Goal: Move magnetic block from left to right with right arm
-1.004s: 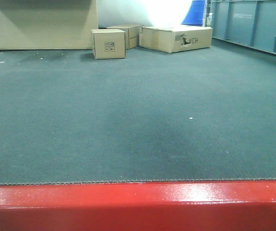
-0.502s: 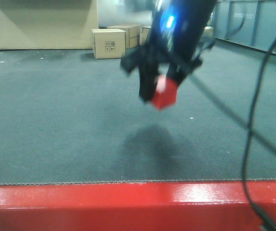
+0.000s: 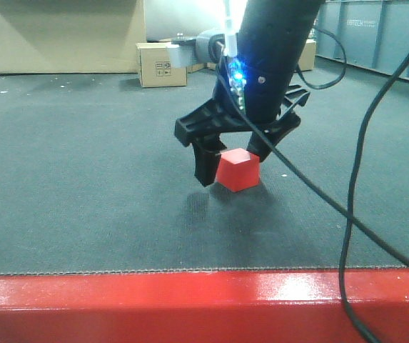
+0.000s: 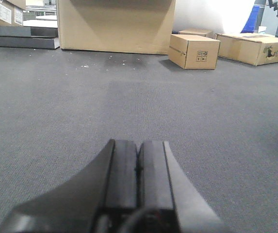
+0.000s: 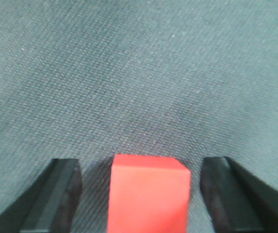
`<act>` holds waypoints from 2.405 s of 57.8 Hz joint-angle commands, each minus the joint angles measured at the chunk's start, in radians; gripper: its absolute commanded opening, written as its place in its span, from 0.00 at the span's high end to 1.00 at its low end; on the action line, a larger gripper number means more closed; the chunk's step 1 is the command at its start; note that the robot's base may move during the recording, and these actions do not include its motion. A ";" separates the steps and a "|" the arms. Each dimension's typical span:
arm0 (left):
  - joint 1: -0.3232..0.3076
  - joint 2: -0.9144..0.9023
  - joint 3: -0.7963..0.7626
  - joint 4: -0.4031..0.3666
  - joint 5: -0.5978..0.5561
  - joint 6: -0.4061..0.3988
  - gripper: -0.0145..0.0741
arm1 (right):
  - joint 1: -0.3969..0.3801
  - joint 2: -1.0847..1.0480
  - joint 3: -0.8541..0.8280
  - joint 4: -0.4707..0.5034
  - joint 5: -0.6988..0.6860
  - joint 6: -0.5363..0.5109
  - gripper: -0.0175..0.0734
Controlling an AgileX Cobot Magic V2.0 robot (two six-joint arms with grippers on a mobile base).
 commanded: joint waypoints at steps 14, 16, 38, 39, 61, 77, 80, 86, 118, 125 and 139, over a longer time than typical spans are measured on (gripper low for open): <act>-0.001 -0.009 0.005 -0.005 -0.084 -0.006 0.98 | 0.000 -0.314 0.004 0.073 -0.050 -0.005 0.47; -0.001 -0.009 0.005 -0.005 -0.084 -0.006 0.98 | 0.000 -0.359 0.026 0.075 -0.064 -0.005 0.53; -0.001 -0.009 0.005 -0.005 -0.084 -0.006 0.98 | 0.000 -0.934 0.483 0.076 -0.335 -0.005 0.74; -0.001 -0.009 0.005 -0.005 -0.084 -0.006 0.98 | 0.000 -0.958 0.502 0.076 -0.345 -0.005 0.74; -0.001 -0.009 0.005 -0.005 -0.084 -0.006 0.98 | 0.000 -1.557 0.857 0.077 -0.437 -0.005 0.74; -0.001 -0.009 0.005 -0.005 -0.084 -0.006 0.98 | 0.000 -1.827 0.887 0.077 -0.397 -0.005 0.74; -0.001 -0.009 0.005 -0.005 -0.084 -0.006 0.98 | 0.000 -1.844 0.890 0.077 -0.398 -0.005 0.74; -0.001 -0.009 0.005 -0.005 -0.084 -0.006 0.98 | -0.004 -1.855 0.916 0.067 -0.406 -0.006 0.74; -0.001 -0.009 0.005 -0.005 -0.084 -0.006 0.98 | -0.567 -1.854 1.321 0.072 -0.827 -0.006 0.74; -0.001 -0.009 0.005 -0.005 -0.084 -0.006 0.98 | -0.625 -1.855 1.408 0.072 -0.902 -0.006 0.74; -0.001 -0.009 0.005 -0.005 -0.084 -0.006 0.98 | -0.641 -1.911 1.404 0.072 -0.821 -0.006 0.74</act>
